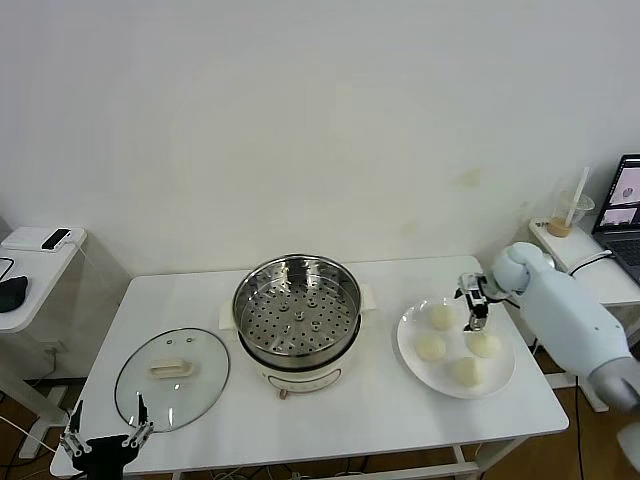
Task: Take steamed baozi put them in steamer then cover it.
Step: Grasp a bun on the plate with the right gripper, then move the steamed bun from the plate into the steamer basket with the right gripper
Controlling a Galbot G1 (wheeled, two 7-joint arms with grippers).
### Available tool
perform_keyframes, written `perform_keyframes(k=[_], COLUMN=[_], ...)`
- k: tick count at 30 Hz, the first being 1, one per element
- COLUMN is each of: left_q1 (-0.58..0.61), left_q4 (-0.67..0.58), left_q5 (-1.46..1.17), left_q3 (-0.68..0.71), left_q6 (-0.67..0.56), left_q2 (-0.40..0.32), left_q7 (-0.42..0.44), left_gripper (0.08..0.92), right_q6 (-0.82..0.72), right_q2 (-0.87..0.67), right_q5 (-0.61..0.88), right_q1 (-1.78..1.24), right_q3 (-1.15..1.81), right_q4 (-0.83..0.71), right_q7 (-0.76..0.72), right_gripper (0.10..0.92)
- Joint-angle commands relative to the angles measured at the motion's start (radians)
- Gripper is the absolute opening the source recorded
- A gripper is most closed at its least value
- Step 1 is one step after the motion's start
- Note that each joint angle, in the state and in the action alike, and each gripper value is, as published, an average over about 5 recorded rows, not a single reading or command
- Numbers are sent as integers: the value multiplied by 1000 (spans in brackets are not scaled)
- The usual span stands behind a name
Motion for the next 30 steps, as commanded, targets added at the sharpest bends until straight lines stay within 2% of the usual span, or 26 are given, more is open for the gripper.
perform_keyframes(k=[1,9,18,30], left_q1=[0,-8,-7,-5], left_q4=[2,10,12,12], left_q5=[1,1,1,0], left_q3=[-3,-6,-6,-3], left_q6=[0,-1,-3,-4], left_q2=[1,3,2,3], left_q7=[1,1,-2,-4], left_gripper=[823,823,823,823], right_q6=[6,-1,-14,-32], right_q2=[57,85,88,10], right_q5=[-10,-22,-16,39], right_q1=[13,11,15,29], right_q3=[-11,-13,-20,-55], right_q4=[-73,-103,-107,-17], right_q7=[7,22,29,-30], right_gripper=[823,801,652,645])
